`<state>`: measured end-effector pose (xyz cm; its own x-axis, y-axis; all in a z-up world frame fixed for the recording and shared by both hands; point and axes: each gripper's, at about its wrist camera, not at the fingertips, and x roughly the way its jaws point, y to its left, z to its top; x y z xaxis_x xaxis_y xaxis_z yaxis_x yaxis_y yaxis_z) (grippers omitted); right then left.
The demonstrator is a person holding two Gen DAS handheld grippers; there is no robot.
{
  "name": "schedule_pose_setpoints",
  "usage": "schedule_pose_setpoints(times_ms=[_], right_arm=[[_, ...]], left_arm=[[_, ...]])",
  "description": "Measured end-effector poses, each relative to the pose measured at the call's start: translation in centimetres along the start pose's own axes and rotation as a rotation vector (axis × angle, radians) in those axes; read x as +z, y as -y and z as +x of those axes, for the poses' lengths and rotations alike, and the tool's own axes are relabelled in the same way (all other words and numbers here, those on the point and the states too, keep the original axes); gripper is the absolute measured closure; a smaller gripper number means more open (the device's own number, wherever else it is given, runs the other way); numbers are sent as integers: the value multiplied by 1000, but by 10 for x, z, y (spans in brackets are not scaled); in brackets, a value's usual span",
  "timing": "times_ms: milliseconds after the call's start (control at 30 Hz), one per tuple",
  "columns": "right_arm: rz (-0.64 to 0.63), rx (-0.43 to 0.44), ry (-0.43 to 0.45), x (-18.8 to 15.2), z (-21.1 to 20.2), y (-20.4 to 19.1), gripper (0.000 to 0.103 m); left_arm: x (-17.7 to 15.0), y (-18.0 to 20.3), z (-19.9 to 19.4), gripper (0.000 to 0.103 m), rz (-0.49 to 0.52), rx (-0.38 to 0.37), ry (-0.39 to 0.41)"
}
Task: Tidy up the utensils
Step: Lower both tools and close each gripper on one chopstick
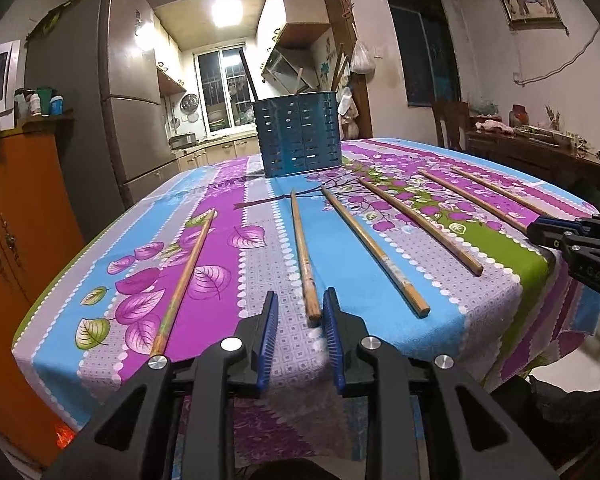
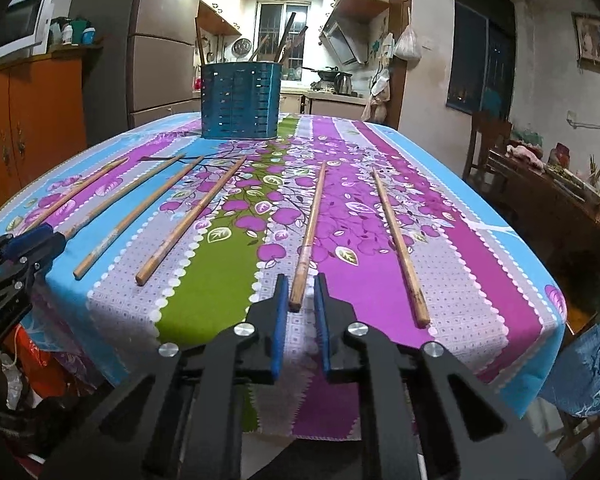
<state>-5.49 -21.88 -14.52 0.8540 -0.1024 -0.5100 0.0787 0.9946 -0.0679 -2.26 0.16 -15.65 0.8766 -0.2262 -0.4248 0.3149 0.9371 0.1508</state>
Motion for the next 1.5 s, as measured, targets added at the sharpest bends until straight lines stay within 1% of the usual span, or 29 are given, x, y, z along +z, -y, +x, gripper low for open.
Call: schedule_pose_setpoints(times_ms=[100, 167, 467, 867, 1133, 1267, 1367, 1500], right_arm=[[22, 6, 5, 0, 1, 2, 94], [44, 19, 10, -1, 2, 4, 96], [61, 20, 38, -6, 0, 4, 97], [85, 27, 46, -6, -3, 5, 98], [46, 31, 57, -6, -10, -1, 98], [3, 36, 85, 4, -25, -3, 98], [-20, 30, 120, 13, -37, 0, 98], [-42, 25, 194, 37, -59, 7, 98]], left_arm=[[0, 1, 1, 83, 5, -6, 2], [0, 3, 1, 87, 8, -13, 3], [0, 4, 1, 94, -5, -23, 11], [-1, -2, -2, 95, -38, -8, 14], [-2, -4, -11, 95, -41, 0, 42], [3, -8, -18, 95, -40, 11, 48], [13, -13, -25, 95, -35, 23, 57], [31, -19, -36, 95, -10, 32, 68]])
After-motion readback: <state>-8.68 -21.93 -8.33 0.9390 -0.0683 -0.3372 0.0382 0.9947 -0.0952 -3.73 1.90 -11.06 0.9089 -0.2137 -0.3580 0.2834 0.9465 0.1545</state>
